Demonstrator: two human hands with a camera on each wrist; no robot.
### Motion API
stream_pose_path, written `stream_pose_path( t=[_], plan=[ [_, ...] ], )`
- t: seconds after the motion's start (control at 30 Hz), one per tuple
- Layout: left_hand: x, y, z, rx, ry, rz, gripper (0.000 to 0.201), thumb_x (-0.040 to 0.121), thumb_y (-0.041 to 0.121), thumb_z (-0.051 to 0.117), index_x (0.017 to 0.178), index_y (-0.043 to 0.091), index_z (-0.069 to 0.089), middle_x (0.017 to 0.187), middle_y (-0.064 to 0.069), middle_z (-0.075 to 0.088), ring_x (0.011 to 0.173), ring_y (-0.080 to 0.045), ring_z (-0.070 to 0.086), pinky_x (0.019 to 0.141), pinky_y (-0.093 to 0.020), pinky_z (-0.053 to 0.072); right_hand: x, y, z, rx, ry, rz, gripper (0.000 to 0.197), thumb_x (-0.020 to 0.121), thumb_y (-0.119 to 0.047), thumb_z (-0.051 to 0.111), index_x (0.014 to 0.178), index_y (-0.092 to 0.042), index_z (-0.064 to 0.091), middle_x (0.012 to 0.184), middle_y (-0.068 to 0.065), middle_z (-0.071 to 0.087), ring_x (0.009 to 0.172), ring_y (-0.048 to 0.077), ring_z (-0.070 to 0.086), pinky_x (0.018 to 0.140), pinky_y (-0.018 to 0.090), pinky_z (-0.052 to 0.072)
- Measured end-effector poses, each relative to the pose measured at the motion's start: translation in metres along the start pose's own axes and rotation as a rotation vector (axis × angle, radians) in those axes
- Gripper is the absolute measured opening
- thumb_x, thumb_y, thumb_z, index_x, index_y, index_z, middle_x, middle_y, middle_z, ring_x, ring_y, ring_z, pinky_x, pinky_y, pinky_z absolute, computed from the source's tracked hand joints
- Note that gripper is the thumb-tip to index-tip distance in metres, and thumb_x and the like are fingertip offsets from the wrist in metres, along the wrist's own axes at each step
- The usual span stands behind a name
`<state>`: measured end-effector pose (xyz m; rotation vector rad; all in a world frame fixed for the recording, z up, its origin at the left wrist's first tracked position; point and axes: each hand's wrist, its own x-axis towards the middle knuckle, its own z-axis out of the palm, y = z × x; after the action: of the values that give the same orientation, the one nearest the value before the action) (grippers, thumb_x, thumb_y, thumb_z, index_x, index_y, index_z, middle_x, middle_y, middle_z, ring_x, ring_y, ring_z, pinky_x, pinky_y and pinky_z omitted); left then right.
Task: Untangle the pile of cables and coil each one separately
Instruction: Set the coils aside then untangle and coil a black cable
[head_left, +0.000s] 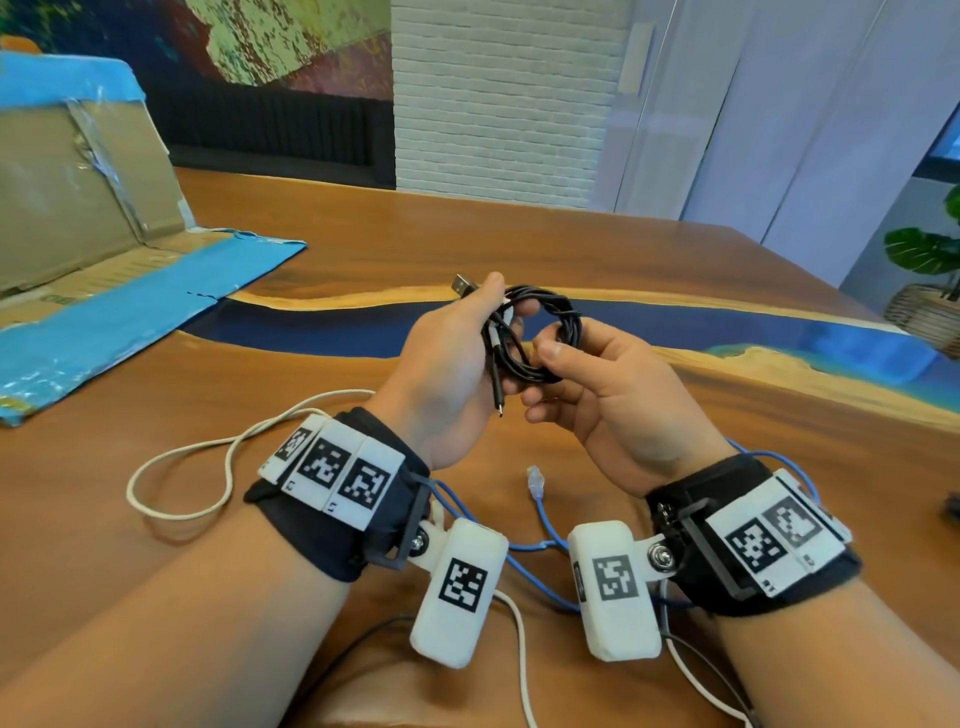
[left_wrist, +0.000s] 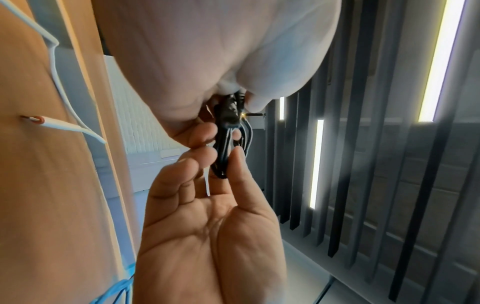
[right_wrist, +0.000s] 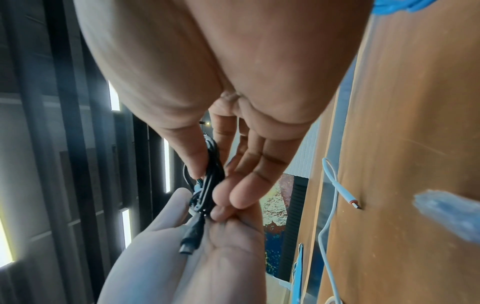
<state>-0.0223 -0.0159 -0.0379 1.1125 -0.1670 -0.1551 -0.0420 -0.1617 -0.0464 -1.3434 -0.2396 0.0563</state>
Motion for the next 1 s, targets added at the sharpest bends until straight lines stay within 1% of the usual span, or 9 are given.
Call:
stream_pose_path(
  t=[0.1, 0.17, 0.27, 0.37, 0.53, 0.7, 0.8, 0.87, 1.0],
  plan=[
    [0.002, 0.002, -0.005, -0.029, -0.051, -0.021, 0.056, 0.107, 0.050, 0.035, 0.098, 0.007, 0.070, 0.073, -0.001, 0.054, 0.064, -0.018, 0.053, 0.060, -0.032, 0.042, 0.002, 0.000, -0.001, -0.003, 0.041, -0.070, 0.015, 0.098, 0.001, 0.057, 0.112, -0.005, 0.060, 0.080, 0.010, 0.068, 0.063, 0.024, 0.064, 0.058, 0.030, 0.055],
    [0.005, 0.001, -0.008, 0.010, -0.004, -0.015, 0.059, 0.107, 0.051, 0.036, 0.094, 0.007, 0.073, 0.069, -0.001, 0.053, 0.063, -0.018, 0.050, 0.068, -0.036, 0.040, 0.002, 0.000, -0.002, -0.031, 0.053, -0.112, 0.029, 0.096, 0.003, 0.059, 0.123, -0.009, 0.058, 0.080, 0.008, 0.069, 0.062, 0.026, 0.064, 0.057, 0.033, 0.055],
    [0.008, -0.003, -0.009, 0.053, 0.083, -0.009, 0.054, 0.108, 0.046, 0.039, 0.095, 0.006, 0.072, 0.065, -0.002, 0.051, 0.064, -0.022, 0.047, 0.075, -0.043, 0.039, 0.002, -0.001, -0.004, -0.071, 0.034, -0.137, 0.037, 0.095, 0.005, 0.061, 0.126, -0.016, 0.061, 0.082, 0.012, 0.067, 0.062, 0.028, 0.066, 0.058, 0.035, 0.055],
    [0.009, -0.005, -0.008, 0.087, 0.123, -0.034, 0.051, 0.108, 0.048, 0.039, 0.097, 0.007, 0.067, 0.060, -0.001, 0.050, 0.060, -0.022, 0.044, 0.074, -0.044, 0.036, 0.000, -0.003, -0.004, -0.086, -0.024, -0.134, 0.037, 0.094, 0.005, 0.062, 0.122, -0.019, 0.066, 0.087, 0.017, 0.062, 0.064, 0.032, 0.068, 0.062, 0.037, 0.057],
    [0.008, -0.001, -0.009, 0.136, 0.088, -0.054, 0.048, 0.101, 0.058, 0.048, 0.104, 0.011, 0.058, 0.061, -0.003, 0.046, 0.060, -0.021, 0.042, 0.078, -0.047, 0.033, -0.001, -0.002, -0.003, -0.079, -0.059, -0.118, 0.038, 0.093, 0.005, 0.062, 0.120, -0.021, 0.067, 0.086, 0.016, 0.064, 0.063, 0.031, 0.067, 0.061, 0.036, 0.058],
    [0.007, -0.003, -0.010, 0.150, 0.037, -0.038, 0.056, 0.097, 0.063, 0.050, 0.102, 0.010, 0.066, 0.067, -0.001, 0.052, 0.061, -0.019, 0.051, 0.071, -0.043, 0.038, 0.001, -0.003, -0.008, -0.140, -0.011, -0.131, 0.038, 0.093, 0.004, 0.064, 0.120, -0.024, 0.068, 0.089, 0.021, 0.063, 0.062, 0.029, 0.068, 0.059, 0.036, 0.058],
    [0.008, -0.005, -0.013, 0.132, 0.002, -0.065, 0.065, 0.089, 0.076, 0.049, 0.105, 0.015, 0.068, 0.081, -0.004, 0.062, 0.072, -0.022, 0.059, 0.072, -0.039, 0.041, 0.005, -0.013, -0.012, -0.171, 0.040, -0.147, 0.038, 0.094, 0.004, 0.063, 0.121, -0.023, 0.066, 0.084, 0.017, 0.065, 0.062, 0.028, 0.068, 0.059, 0.036, 0.057],
    [0.010, -0.008, -0.015, 0.129, -0.028, -0.100, 0.068, 0.089, 0.079, 0.046, 0.108, 0.016, 0.066, 0.085, -0.006, 0.064, 0.073, -0.022, 0.060, 0.071, -0.037, 0.042, 0.007, -0.024, -0.016, -0.168, 0.075, -0.156, 0.038, 0.095, 0.004, 0.063, 0.125, -0.020, 0.065, 0.082, 0.013, 0.066, 0.062, 0.027, 0.067, 0.058, 0.035, 0.056],
    [0.011, -0.014, -0.017, 0.175, -0.067, -0.143, 0.060, 0.096, 0.069, 0.043, 0.099, 0.014, 0.066, 0.078, -0.005, 0.062, 0.069, -0.021, 0.060, 0.071, -0.037, 0.041, 0.010, -0.056, -0.029, -0.163, 0.140, -0.182, 0.035, 0.094, 0.005, 0.063, 0.119, -0.020, 0.066, 0.084, 0.013, 0.066, 0.059, 0.025, 0.066, 0.054, 0.033, 0.055]
  ],
)
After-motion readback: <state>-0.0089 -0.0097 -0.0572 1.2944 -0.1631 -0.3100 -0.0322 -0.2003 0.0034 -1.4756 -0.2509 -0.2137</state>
